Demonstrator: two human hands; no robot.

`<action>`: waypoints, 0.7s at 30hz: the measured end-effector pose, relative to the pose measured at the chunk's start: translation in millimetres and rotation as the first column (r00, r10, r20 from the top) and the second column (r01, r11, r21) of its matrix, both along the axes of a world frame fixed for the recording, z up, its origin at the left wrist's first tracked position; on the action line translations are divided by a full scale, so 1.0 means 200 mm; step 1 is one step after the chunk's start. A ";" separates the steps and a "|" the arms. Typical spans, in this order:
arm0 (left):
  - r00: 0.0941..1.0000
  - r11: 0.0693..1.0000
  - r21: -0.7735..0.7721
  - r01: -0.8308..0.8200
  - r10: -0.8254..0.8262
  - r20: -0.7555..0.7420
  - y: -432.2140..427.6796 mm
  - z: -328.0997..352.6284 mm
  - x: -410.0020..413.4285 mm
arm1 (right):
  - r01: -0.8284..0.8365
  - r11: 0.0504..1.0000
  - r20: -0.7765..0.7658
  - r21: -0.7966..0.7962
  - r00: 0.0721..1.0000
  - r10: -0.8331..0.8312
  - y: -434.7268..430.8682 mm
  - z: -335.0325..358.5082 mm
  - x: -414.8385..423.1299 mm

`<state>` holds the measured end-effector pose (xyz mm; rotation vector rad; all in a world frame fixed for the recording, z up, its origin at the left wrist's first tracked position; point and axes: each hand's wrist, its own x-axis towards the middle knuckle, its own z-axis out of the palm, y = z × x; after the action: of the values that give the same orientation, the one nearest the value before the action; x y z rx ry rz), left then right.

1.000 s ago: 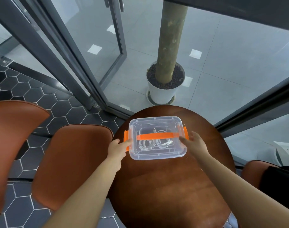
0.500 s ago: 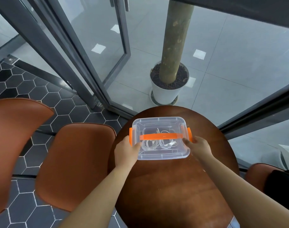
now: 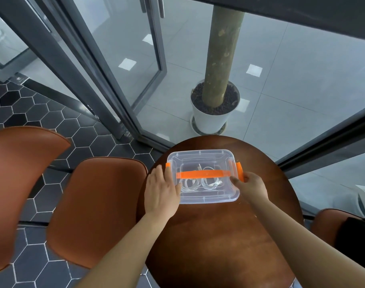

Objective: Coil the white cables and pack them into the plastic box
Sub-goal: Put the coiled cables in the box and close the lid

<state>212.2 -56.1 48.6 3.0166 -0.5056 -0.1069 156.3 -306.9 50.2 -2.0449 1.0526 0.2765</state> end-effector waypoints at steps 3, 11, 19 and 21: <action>0.981 0.981 0.035 0.191 -0.191 0.011 -0.08 0.01 0.04 | 0.009 1.000 0.007 0.005 1.000 -0.009 0.00 0.00 -0.01; 0.925 0.924 0.107 0.368 -0.352 -0.140 -0.24 -0.12 0.07 | 0.046 0.999 0.005 -0.026 0.999 -0.046 0.02 0.01 -0.02; 0.927 0.925 0.089 0.368 -0.358 -0.115 -0.23 -0.12 0.07 | -0.046 0.986 0.160 -0.158 0.984 0.071 0.11 0.03 -0.01; 0.929 0.928 0.082 0.363 -0.354 -0.106 -0.23 -0.12 0.07 | -0.084 0.982 0.147 -0.171 0.983 0.110 0.13 0.01 -0.02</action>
<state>225.7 -102.1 24.1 2.9582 -1.0687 -0.2968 153.1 -280.3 52.6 -2.2302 0.9064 0.0790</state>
